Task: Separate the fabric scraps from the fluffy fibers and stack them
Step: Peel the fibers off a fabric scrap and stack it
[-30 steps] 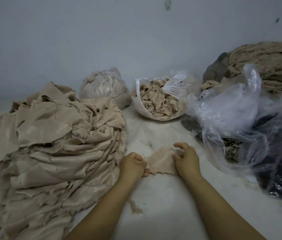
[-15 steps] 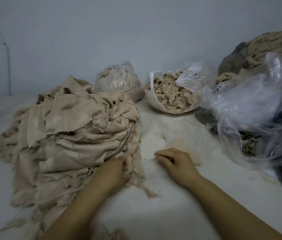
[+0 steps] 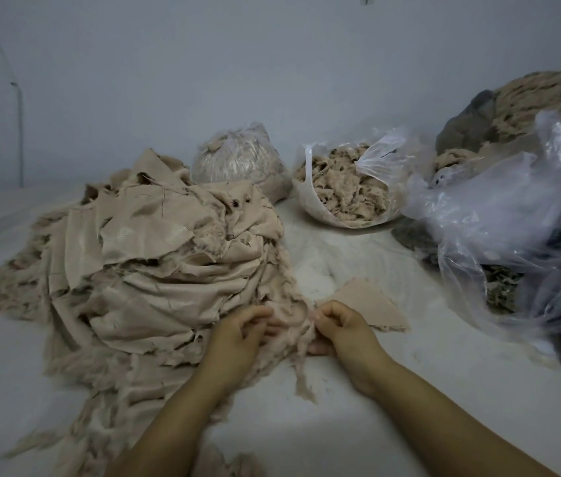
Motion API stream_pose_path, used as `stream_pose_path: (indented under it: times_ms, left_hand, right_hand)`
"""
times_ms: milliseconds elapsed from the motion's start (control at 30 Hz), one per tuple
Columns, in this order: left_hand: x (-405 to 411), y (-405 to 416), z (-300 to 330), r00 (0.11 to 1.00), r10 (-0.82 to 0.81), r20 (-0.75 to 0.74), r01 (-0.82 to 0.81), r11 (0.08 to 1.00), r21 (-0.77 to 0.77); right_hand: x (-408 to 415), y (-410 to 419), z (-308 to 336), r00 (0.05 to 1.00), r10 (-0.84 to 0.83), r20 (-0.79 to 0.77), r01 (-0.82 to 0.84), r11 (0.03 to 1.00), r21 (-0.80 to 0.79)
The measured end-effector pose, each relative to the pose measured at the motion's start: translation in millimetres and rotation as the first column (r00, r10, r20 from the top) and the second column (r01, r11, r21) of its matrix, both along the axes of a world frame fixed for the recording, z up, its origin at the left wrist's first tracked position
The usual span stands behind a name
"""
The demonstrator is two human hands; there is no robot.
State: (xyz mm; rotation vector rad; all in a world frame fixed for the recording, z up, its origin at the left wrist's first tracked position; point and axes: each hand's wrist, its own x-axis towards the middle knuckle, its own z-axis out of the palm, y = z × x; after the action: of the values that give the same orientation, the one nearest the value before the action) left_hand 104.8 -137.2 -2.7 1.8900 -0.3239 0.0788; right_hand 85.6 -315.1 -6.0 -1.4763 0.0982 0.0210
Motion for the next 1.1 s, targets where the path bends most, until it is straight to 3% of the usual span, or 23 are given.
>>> stream_pose_path:
  times_ms: [67,133,200,300,400,500,600,733,867,1033,1100]
  left_hand:
    - [7,2,-2,0.986,0.029,0.163,-0.065,0.973,0.221]
    - [12,4,-3,0.985,-0.092,0.144,0.020,0.899,0.437]
    - [14,2,-1,0.983,-0.148,0.112,0.069,0.852,0.519]
    - [13,-7,1,0.971,-0.131,0.198,0.035,0.904,0.425]
    - [7,-13,-1,0.979,-0.199,0.039,0.191,0.969,0.158]
    - [8,-11,-1,0.999,-0.043,-0.027,0.042,0.997,-0.061]
    - [16,-8,-5,0.988,0.122,0.093,-0.130,0.988,0.083]
    - [12,-10,-9,0.951,0.111,0.289,-0.163,0.973,0.162]
    - [1,-14,-13,0.950,-0.080,0.301,0.035,0.988,0.153]
    - [9,-5,-9,0.946,0.205,0.252,-0.194,0.979,-0.069]
    - [8,-3,-12,0.945,0.155,0.288,-0.152,0.988,-0.036]
  right_hand:
    - [1,0,1,0.999,0.018,-0.032,-0.014,0.992,0.124]
    - [2,1,4,0.998,0.046,-0.053,-0.032,0.969,0.247]
    - [-1,3,7,0.994,0.085,-0.073,-0.052,0.927,0.372]
    - [-3,2,7,0.989,0.138,-0.057,-0.107,0.920,0.376]
    - [-4,3,6,0.988,0.143,-0.058,-0.125,0.961,0.245]
    - [1,2,3,0.994,0.100,-0.046,-0.085,0.963,0.257]
    - [3,1,3,0.986,0.162,-0.049,-0.128,0.903,0.411]
    - [3,2,3,0.968,0.239,-0.081,-0.151,0.805,0.574]
    - [0,5,0,0.968,0.240,-0.071,-0.204,0.922,0.330]
    - [2,0,2,0.975,0.216,-0.055,-0.191,0.937,0.293]
    - [1,-3,4,0.966,0.254,-0.051,-0.221,0.911,0.348]
